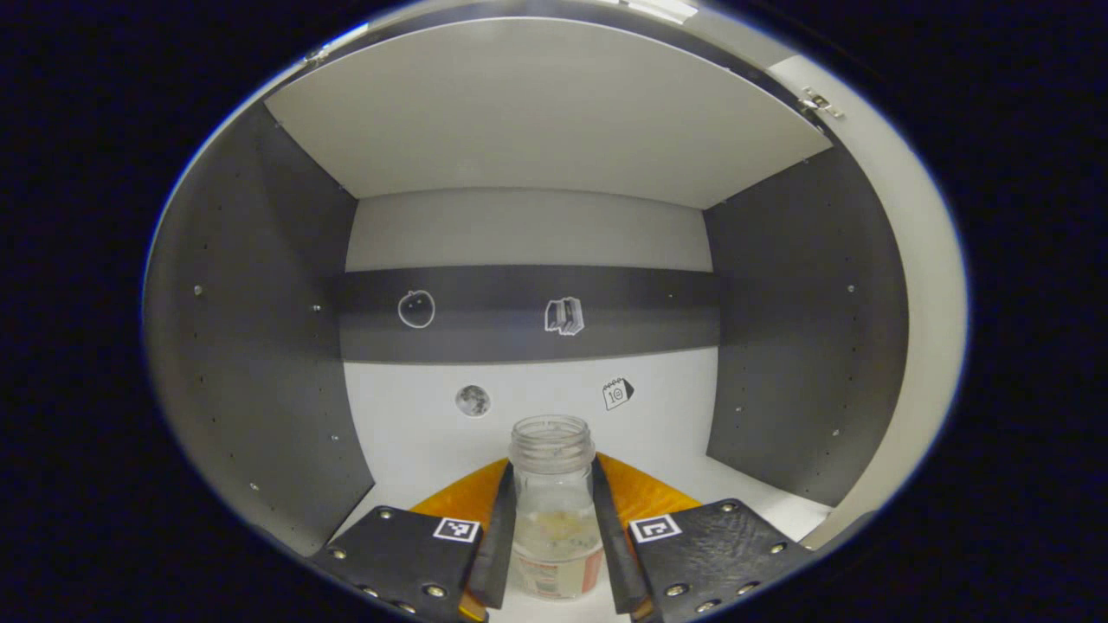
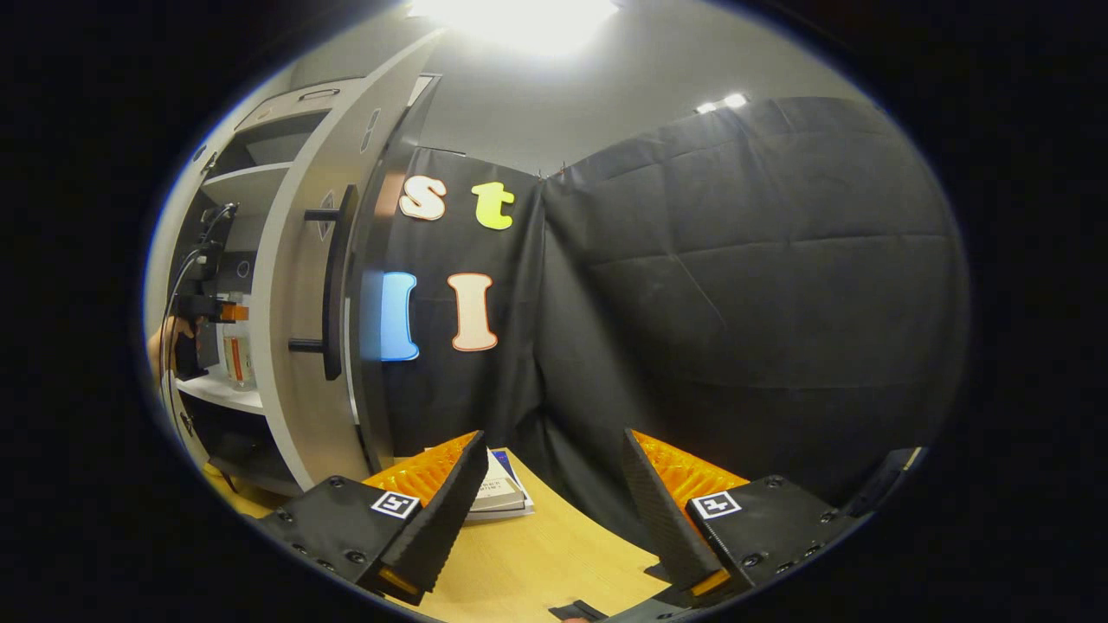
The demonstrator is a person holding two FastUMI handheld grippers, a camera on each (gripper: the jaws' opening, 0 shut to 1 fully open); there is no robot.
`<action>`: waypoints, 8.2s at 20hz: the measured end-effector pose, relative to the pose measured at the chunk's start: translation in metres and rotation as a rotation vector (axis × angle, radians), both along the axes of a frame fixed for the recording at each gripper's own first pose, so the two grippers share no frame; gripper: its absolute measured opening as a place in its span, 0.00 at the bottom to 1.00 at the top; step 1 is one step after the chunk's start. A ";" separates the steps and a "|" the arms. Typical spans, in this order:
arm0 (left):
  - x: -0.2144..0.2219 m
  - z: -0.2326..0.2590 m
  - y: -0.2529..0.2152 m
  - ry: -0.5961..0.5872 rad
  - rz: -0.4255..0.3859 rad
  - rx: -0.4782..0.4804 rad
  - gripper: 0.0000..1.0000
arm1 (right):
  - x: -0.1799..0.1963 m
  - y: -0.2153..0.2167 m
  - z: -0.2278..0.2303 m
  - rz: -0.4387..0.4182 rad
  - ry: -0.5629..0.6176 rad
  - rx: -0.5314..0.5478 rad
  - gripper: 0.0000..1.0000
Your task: Grasp the bottle in the cabinet with the left hand and place it on the coaster, then close the right door with the right hand and the left door with the left hand.
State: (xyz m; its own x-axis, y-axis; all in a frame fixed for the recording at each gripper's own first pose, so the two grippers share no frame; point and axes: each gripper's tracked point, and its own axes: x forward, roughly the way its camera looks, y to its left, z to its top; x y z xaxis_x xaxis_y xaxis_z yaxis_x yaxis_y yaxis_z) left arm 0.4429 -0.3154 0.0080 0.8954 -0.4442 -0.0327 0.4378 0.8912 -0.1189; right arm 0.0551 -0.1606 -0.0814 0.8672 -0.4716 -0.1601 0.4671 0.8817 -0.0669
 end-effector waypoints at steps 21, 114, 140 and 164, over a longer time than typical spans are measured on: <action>-0.174 0.006 0.049 -0.024 0.037 -0.024 0.47 | -0.051 0.000 0.000 0.206 -0.013 0.064 0.98; -0.384 -0.061 0.352 0.014 0.405 0.029 0.74 | 0.063 0.092 0.099 0.268 -0.056 -0.013 0.91; -0.365 -0.084 0.412 0.031 0.433 0.005 0.74 | 0.088 0.224 0.093 0.435 -0.088 0.049 0.95; -0.270 -0.021 0.440 0.071 0.410 -0.019 0.74 | 0.047 0.214 0.038 0.432 -0.044 0.049 0.96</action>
State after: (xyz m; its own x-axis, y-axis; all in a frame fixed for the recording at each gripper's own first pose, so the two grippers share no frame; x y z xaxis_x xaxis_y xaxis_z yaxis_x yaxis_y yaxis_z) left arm 0.1732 0.1249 -0.0131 0.9940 -0.0525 -0.0959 0.0373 0.9873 -0.1545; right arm 0.1022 0.0539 -0.0434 0.9896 -0.0571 -0.1321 0.0564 0.9984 -0.0083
